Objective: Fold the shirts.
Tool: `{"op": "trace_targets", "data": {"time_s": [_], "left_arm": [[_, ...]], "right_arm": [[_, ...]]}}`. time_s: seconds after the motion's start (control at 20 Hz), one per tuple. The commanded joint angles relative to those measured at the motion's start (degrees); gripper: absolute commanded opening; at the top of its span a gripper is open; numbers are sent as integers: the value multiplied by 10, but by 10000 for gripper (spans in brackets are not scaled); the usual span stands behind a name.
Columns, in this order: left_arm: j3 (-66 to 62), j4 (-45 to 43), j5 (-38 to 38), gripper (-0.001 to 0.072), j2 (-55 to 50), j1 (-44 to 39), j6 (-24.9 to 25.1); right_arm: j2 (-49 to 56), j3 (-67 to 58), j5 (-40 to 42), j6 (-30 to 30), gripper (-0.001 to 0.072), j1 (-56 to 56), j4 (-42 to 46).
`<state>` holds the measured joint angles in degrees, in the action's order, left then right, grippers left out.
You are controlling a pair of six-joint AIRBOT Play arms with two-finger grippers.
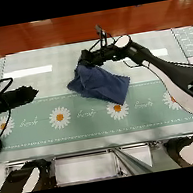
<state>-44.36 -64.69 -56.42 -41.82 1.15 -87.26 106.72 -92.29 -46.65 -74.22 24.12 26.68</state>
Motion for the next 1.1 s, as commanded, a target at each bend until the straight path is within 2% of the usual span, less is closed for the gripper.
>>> {"op": "trace_targets", "data": {"time_s": [0.0, 0.1, 0.35, 0.45, 0.55, 0.7, 0.8, 0.85, 0.95, 1.05], "left_arm": [[3, 4, 17, 23, -4, 2, -1], [3, 15, 17, 23, -7, 2, 0], [3, 16, 35, 23, -8, 3, 0], [3, 17, 40, 23, -8, 10, 0], [3, 17, 36, 23, -7, 18, -2], [3, 17, 22, 23, -7, 17, -12], [5, 17, 14, 23, -7, 17, -11], [9, 20, 14, 23, -7, 17, -11], [22, 30, 14, 23, -7, 17, -11], [37, 38, 14, 23, -7, 15, -11]], "right_arm": [[14, -7, 7, 3, 77, 9, 4], [14, -7, 0, -23, 412, 9, -3], [-19, -7, -107, -34, 414, -3, -3], [-73, -7, -182, -44, 414, -37, 46], [-152, -7, -261, -68, 414, -92, 150], [-294, 6, -378, -99, 414, -184, 392], [-405, 82, -357, -126, 414, -251, 503], [-464, 151, -319, -130, 414, -292, 514], [-556, 309, -240, -144, 414, -371, 498], [-591, 457, -188, -141, 415, -434, 430]]}}
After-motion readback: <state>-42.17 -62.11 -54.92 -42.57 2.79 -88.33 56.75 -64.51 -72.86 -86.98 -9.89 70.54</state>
